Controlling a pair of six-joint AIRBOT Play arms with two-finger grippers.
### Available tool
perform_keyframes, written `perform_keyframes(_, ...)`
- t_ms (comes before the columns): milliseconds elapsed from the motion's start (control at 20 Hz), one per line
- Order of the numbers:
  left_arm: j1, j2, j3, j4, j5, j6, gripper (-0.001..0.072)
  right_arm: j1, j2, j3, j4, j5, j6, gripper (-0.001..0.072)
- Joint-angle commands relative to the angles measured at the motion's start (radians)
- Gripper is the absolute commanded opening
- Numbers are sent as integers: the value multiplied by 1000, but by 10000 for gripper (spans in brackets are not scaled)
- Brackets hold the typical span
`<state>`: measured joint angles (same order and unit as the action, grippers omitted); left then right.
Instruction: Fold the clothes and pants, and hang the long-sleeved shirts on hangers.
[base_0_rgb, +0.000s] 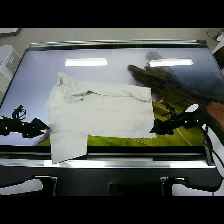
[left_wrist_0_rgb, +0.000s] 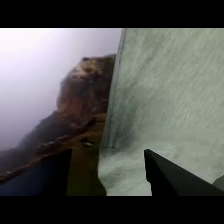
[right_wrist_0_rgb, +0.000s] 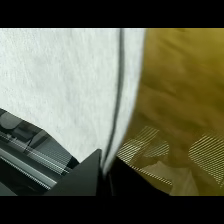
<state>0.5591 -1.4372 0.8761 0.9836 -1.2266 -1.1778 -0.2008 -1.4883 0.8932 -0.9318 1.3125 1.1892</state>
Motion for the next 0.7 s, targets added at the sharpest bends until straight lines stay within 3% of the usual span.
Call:
perform_keyframes(0, 1, -23, -27, -90, 16, 57, 533, 0, 1, 1, 0, 3, 4, 34)
perform_keyframes(250, -8, -51, -32, -139, 4, 72, 523, 1, 1, 1, 3, 1, 4, 34)
perform_keyframes(300, -16, -55, -35, -143, -4, 75, 491, 1, 1, 1, 3, 1, 3, 34)
perform_keyframes(350, -25, -57, -40, -144, -9, 78, 416, 1, 1, 1, 3, 0, 3, 34)
perform_keyframes(450, -43, -57, -47, -144, -12, 78, 163, 1, 1, 1, 4, -3, 3, 34)
perform_keyframes(500, -48, -57, -46, -147, -12, 79, 71, 1, 1, 1, 4, -3, 3, 34)
perform_keyframes(550, -49, -56, -45, -153, -13, 79, 26, 1, 2, 1, 5, -3, 3, 33)
perform_keyframes(650, -48, -55, -39, -182, -15, 88, 25, 1, 17, 1, 15, -7, 0, 33)
